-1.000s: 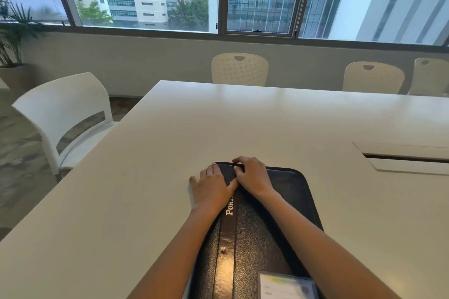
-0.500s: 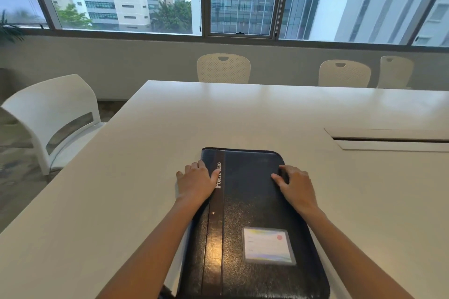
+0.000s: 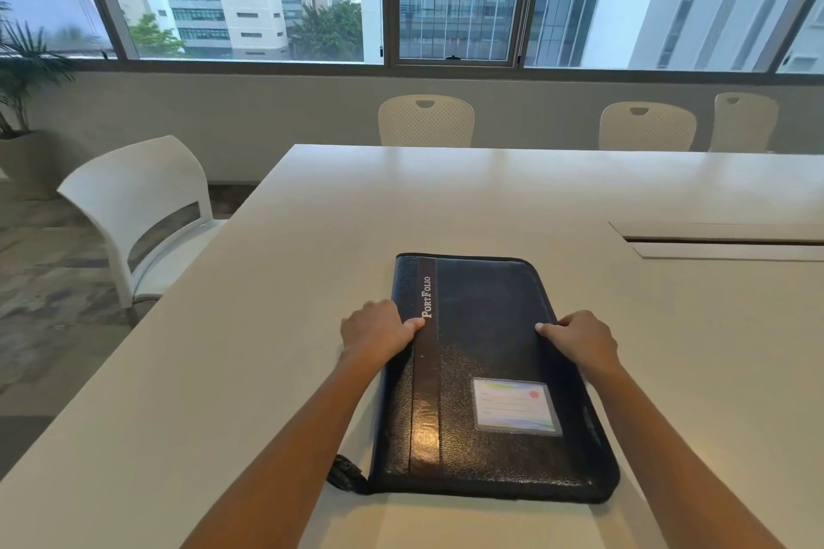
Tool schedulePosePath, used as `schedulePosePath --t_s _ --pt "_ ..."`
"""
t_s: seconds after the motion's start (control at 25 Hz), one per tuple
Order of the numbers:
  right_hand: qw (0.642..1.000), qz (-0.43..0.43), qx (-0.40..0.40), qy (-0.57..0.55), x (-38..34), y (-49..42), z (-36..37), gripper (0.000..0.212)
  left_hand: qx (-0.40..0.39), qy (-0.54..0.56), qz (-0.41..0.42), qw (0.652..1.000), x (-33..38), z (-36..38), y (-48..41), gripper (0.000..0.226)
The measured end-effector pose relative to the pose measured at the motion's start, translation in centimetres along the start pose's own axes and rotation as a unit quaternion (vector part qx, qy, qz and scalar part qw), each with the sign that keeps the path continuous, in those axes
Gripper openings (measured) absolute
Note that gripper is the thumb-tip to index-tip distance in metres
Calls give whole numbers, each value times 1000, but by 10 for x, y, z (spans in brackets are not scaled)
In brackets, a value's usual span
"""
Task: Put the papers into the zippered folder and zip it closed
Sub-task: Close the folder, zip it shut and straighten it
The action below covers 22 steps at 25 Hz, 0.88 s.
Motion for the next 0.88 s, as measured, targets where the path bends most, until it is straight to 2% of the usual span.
schedulePosePath --t_s 0.2,0.6,0.88 --pt "997 33 -36 -58 -15 6 6 33 -32 50 -27 998 -18 -5 -2 58" --pt "989 -13 -96 -111 -109 43 61 35 -14 40 -97 994 -125 -42 -16 53" --pt "984 -43 -129 -113 -169 68 94 35 -32 52 -152 986 -194 -52 -23 52"
Point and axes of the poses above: each hand's wrist, its own y-axis away from the middle knuckle, its own z-axis out of the palm, x = y × z, the point moved 4 cm from there along -y, towards the middle knuckle, and after that the axes turned 9 degrees about x, right-handed, at the moved point
